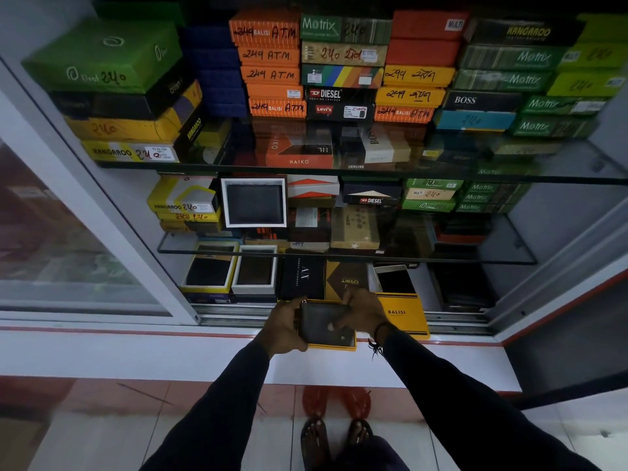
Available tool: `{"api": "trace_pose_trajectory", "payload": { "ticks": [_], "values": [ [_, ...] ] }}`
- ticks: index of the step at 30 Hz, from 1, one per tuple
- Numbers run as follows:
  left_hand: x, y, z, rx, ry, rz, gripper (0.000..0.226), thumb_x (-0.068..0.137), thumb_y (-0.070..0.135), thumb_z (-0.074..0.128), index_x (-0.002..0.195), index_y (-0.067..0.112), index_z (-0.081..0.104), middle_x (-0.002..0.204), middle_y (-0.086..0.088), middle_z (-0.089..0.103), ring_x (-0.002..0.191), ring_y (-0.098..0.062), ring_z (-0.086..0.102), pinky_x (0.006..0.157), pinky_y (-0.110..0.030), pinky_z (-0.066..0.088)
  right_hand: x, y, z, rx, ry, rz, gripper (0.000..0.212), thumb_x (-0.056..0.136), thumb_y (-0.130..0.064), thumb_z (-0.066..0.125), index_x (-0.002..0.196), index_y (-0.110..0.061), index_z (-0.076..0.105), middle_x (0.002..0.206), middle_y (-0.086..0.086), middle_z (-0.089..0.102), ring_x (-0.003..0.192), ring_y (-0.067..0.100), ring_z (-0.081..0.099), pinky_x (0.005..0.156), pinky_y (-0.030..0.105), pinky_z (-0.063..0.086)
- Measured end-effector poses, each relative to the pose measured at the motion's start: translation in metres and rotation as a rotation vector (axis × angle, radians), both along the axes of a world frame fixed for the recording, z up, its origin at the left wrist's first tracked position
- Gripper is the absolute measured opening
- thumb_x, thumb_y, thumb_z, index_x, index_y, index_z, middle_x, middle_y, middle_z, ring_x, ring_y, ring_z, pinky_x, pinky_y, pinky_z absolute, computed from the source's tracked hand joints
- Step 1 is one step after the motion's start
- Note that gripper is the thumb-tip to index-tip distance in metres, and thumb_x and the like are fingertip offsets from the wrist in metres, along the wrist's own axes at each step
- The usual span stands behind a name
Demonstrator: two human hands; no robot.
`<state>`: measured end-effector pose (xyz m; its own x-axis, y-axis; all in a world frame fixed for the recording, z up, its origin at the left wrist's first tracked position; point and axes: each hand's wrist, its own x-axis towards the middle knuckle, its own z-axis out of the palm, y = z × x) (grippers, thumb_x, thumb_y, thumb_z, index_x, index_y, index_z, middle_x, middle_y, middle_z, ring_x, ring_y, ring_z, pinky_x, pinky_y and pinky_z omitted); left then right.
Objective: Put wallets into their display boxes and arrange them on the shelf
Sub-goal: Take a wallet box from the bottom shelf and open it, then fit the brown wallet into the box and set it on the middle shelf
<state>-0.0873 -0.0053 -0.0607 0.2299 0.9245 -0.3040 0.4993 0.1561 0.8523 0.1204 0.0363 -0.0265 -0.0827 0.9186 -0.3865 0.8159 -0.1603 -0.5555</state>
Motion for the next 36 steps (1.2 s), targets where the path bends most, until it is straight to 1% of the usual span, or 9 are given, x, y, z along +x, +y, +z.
{"api": "trace_pose_trajectory", "payload": {
  "ticks": [5, 7, 10, 15, 21, 23, 28, 32, 36],
  "values": [
    [-0.008, 0.003, 0.007, -0.059, -0.159, 0.068, 0.099, 0.063, -0.018, 0.084, 0.148, 0.013, 0.044, 0.13, -0.014, 0.059, 0.122, -0.033, 0.059, 0.091, -0.051, 0.06, 0.02, 0.011, 0.014, -0.102, 0.422, -0.209, 0.042, 0.065, -0.015, 0.091, 0.098, -0.001, 0.07, 0.102, 0.009, 0.07, 0.097, 0.023, 0.066, 0.082, 0.037, 0.057],
    [-0.012, 0.006, 0.015, -0.054, -0.239, 0.099, 0.091, 0.066, -0.022, 0.08, 0.144, 0.014, 0.049, 0.13, -0.025, 0.058, 0.116, -0.035, 0.063, 0.087, -0.047, 0.062, 0.033, 0.013, 0.021, -0.196, 0.577, -0.274, 0.041, 0.072, -0.013, 0.086, 0.107, 0.001, 0.069, 0.111, 0.012, 0.071, 0.105, 0.027, 0.068, 0.092, 0.04, 0.057],
    [-0.015, 0.013, 0.034, -0.063, -0.295, 0.08, 0.087, 0.067, -0.012, 0.085, 0.142, 0.019, 0.054, 0.127, -0.018, 0.063, 0.107, -0.029, 0.07, 0.082, -0.036, 0.063, 0.048, 0.015, 0.028, -0.295, 0.702, -0.265, 0.043, 0.078, -0.018, 0.081, 0.115, -0.002, 0.066, 0.118, 0.014, 0.071, 0.112, 0.029, 0.067, 0.102, 0.044, 0.052],
    [-0.018, 0.017, 0.056, -0.108, -0.397, 0.013, 0.085, 0.065, 0.004, 0.091, 0.138, 0.031, 0.058, 0.123, -0.008, 0.071, 0.097, -0.026, 0.073, 0.086, -0.038, 0.061, 0.057, 0.017, 0.035, -0.394, 0.803, -0.241, 0.046, 0.081, -0.018, 0.078, 0.122, -0.001, 0.064, 0.117, 0.013, 0.07, 0.103, 0.021, 0.067, 0.086, 0.029, 0.051],
    [-0.019, 0.013, 0.062, -0.195, -0.555, -0.013, 0.074, 0.064, 0.018, 0.094, 0.13, 0.032, 0.065, 0.126, -0.006, 0.072, 0.118, -0.029, 0.068, 0.094, -0.036, 0.059, 0.063, 0.007, 0.037, -0.469, 0.872, -0.195, 0.062, 0.067, -0.04, 0.086, 0.118, -0.011, 0.069, 0.122, 0.016, 0.071, 0.106, 0.024, 0.067, 0.098, 0.038, 0.049],
    [-0.019, 0.011, 0.059, -0.271, -0.717, 0.027, 0.069, 0.069, 0.016, 0.09, 0.133, 0.02, 0.065, 0.128, -0.012, 0.07, 0.117, -0.031, 0.067, 0.094, -0.038, 0.057, 0.061, 0.001, 0.032, -0.492, 1.017, -0.289, 0.055, 0.078, -0.045, 0.077, 0.122, -0.013, 0.068, 0.122, 0.016, 0.07, 0.108, 0.026, 0.065, 0.096, 0.04, 0.05],
    [-0.006, 0.005, 0.061, -0.404, -0.927, 0.011, 0.056, 0.074, 0.013, 0.083, 0.128, 0.004, 0.068, 0.11, -0.016, 0.072, 0.094, -0.021, 0.071, 0.08, -0.029, 0.061, 0.045, -0.019, 0.029, -0.654, 1.299, -0.238, 0.035, 0.096, -0.014, 0.054, 0.129, -0.003, 0.061, 0.123, 0.023, 0.067, 0.111, 0.035, 0.068, 0.09, 0.04, 0.059],
    [-0.003, 0.002, 0.063, -0.419, -0.956, 0.003, 0.053, 0.068, 0.012, 0.085, 0.119, 0.001, 0.072, 0.105, -0.017, 0.073, 0.091, -0.023, 0.072, 0.081, -0.03, 0.062, 0.034, -0.024, 0.033, -0.629, 1.324, -0.317, 0.035, 0.1, -0.004, 0.045, 0.134, 0.007, 0.05, 0.107, 0.022, 0.067, 0.09, 0.029, 0.071, 0.076, 0.032, 0.063],
    [-0.012, 0.002, 0.06, -0.426, -0.939, 0.024, 0.05, 0.07, 0.013, 0.081, 0.117, 0.0, 0.071, 0.103, -0.019, 0.072, 0.091, -0.025, 0.072, 0.08, -0.033, 0.062, 0.034, -0.024, 0.027, -0.602, 1.267, -0.327, 0.02, 0.094, -0.01, 0.055, 0.108, 0.001, 0.066, 0.097, 0.019, 0.072, 0.091, 0.028, 0.071, 0.078, 0.034, 0.061]
  ]
}}
